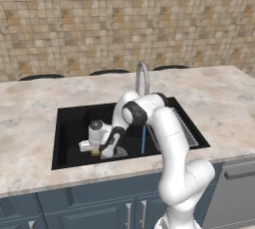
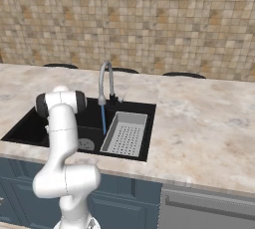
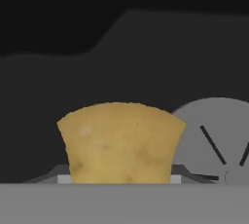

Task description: Soak the sponge with water for a few seconds and then drop it inside the sink.

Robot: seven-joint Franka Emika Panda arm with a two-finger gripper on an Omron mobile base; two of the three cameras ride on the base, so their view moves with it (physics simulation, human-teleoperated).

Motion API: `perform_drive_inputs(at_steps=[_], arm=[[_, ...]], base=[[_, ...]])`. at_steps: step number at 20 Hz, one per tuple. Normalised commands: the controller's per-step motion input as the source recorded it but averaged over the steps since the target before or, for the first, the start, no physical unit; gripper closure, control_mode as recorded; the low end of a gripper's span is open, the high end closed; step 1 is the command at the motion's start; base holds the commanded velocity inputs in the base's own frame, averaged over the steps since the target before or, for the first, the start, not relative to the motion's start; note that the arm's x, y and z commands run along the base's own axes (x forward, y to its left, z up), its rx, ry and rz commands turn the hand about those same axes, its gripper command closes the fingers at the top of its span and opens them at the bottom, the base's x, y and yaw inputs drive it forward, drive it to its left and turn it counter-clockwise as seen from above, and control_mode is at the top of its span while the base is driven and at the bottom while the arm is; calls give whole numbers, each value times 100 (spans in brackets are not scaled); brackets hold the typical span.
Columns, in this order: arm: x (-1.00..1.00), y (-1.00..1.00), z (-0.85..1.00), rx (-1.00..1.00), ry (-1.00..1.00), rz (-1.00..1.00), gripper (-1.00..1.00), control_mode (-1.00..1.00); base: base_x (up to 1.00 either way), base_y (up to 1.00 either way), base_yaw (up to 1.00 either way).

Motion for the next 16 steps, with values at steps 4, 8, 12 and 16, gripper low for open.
perform_drive_inputs(at_steps=[4, 8, 12, 16], arm=[[0, 0, -11, 0, 0, 0, 100, -100], [0, 0, 0, 0, 0, 0, 100, -100], [0, 0, 0, 0, 0, 0, -100, -100], [0, 0, 0, 0, 0, 0, -100, -100]], base=[[0, 0, 0], [0, 0, 0], [0, 0, 0], [0, 0, 0]])
